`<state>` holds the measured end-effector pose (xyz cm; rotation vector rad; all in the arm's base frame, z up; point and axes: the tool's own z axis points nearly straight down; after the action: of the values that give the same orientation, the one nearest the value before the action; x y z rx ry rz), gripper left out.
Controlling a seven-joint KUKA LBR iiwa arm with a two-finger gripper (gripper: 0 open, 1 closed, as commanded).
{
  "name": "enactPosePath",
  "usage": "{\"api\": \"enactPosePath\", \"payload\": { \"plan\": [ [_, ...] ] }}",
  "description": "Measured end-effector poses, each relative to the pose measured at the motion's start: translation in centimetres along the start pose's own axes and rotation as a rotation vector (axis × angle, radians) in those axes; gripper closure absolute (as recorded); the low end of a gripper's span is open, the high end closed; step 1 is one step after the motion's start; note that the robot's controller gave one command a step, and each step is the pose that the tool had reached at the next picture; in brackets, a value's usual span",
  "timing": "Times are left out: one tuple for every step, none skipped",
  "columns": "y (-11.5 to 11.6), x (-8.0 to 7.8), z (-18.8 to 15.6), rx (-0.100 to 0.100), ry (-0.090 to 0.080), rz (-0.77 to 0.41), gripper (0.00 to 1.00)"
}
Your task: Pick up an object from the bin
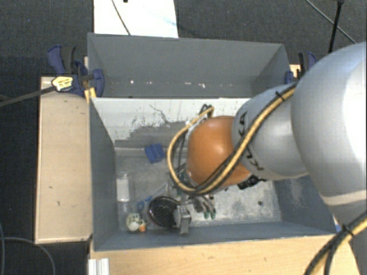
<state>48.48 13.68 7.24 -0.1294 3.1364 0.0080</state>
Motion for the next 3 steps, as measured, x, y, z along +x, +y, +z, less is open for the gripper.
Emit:
{"api": "enactPosePath", "payload": {
  "plan": [
    [6.2,-0.1,-3.0,0.001,-0.006,-0.05,0.0],
    [2.9,0.1,-4.5,0.005,0.0,-0.058,0.0],
    [6.7,0.0,0.2,0.002,-0.006,0.013,0.0]
  ]
}}
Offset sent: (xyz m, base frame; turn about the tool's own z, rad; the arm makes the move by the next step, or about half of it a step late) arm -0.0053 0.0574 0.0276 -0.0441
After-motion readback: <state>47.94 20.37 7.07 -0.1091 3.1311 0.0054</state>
